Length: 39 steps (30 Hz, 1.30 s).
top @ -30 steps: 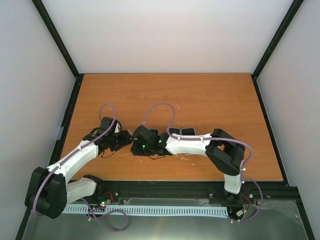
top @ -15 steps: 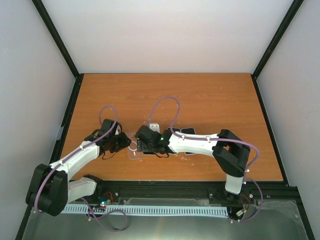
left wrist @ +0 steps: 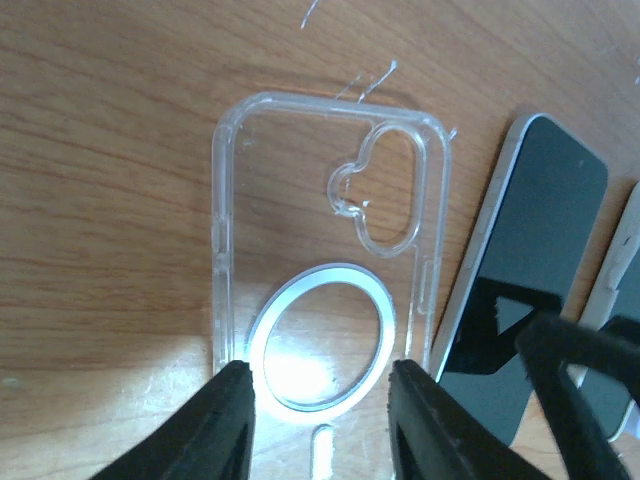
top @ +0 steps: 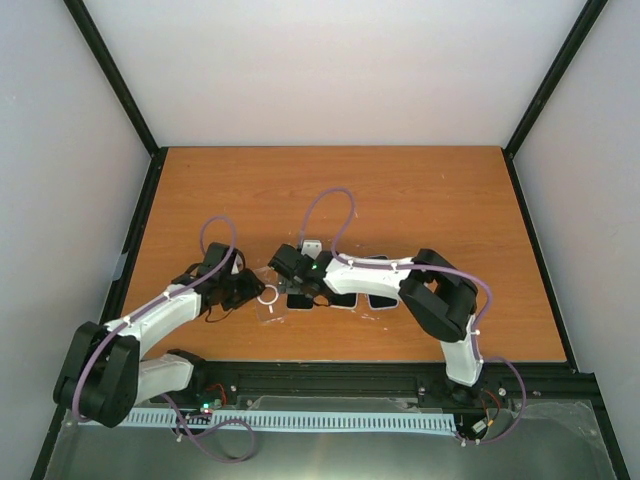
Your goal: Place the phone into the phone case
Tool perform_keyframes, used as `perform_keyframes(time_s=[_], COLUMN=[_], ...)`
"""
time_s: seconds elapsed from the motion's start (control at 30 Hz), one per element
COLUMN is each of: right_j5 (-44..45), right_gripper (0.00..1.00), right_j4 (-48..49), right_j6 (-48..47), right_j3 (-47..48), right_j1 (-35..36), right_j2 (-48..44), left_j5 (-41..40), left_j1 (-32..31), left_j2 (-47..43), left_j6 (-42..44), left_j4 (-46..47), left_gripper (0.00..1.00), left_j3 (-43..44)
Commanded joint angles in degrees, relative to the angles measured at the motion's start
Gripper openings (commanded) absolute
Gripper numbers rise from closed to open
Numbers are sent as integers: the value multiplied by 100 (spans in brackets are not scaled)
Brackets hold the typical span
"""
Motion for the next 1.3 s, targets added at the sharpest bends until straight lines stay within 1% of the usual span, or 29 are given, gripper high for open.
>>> perform_keyframes(time_s=[0.0,0.1,0.3,0.47,0.63,0.77,0.83,0.97,1.1,1.17,1.27], right_j5=[247,301,479,653,649,627,606,501,98,-75,-229], right_gripper=[97,97,95,92,91,91,89,84,79,76,72], right_j4=[-62,-201,-564,-632,-797,-779,-782,-615,211,610,783], right_j6=[-12,3,27,85,18,-21,-67,-167,-359,-405,-470], right_j3=[286,476,806,818,1030,1039,1018,698,-81,-419,-627], right_j1=[-69,-87,-96,-96,-98,-105,-126,-231,-355,-404,-447], right_j2=[250,429,741,867,1159,1267,1276,1088,578,362,205], left_j5=[12,-313,-619,-563,-425,-348,-257,70,585,897,1260], left_j1=[29,29,38,42,43,46,46,43,38,37,37], left_j2=[131,246,239,287,257,280,318,414,479,544,640], left_j6=[-238,-325,-440,-449,-468,-454,-460,-442,-481,-566,-633], left_j4=[267,181,165,173,282,360,434,645,1004,1370,1626], left_gripper=[44,49,53,54,55,55,55,54,53,53,53], left_j3=[-101,-59,-23,-65,-162,-213,-254,-294,-366,-427,-467])
